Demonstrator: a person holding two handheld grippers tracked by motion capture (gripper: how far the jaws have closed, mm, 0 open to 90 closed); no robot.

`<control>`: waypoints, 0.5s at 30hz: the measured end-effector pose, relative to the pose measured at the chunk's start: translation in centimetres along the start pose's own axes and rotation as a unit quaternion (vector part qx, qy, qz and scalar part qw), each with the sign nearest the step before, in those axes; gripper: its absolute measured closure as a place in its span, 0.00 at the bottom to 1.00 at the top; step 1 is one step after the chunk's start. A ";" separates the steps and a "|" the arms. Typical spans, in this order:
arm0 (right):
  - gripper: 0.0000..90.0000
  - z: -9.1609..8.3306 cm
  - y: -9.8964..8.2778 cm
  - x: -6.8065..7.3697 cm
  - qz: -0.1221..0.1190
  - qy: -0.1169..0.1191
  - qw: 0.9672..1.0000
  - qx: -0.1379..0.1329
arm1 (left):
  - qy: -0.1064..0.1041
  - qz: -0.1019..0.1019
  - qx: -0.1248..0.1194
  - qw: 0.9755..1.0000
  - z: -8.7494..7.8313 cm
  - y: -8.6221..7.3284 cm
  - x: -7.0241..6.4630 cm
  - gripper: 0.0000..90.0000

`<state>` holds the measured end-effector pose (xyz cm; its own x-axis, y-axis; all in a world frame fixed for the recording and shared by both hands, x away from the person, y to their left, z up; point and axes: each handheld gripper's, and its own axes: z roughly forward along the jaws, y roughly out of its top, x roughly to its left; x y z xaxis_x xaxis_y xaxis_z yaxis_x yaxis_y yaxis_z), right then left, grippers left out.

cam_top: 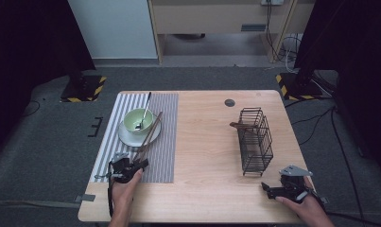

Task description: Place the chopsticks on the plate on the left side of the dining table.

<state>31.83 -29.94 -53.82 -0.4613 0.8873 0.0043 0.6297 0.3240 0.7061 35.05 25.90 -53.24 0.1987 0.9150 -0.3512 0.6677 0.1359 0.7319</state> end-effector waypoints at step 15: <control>0.01 0.0 0.0 0.0 0.000 0.000 1.000 0.000 | 0.008 -0.009 0.004 1.000 -0.7 -0.7 -0.8 0.59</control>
<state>31.83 -29.94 -53.82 -0.4613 0.8873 0.0045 0.6299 0.3238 0.7060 33.95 25.31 -53.07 0.1755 0.9182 -0.3551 0.6771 0.1493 0.7206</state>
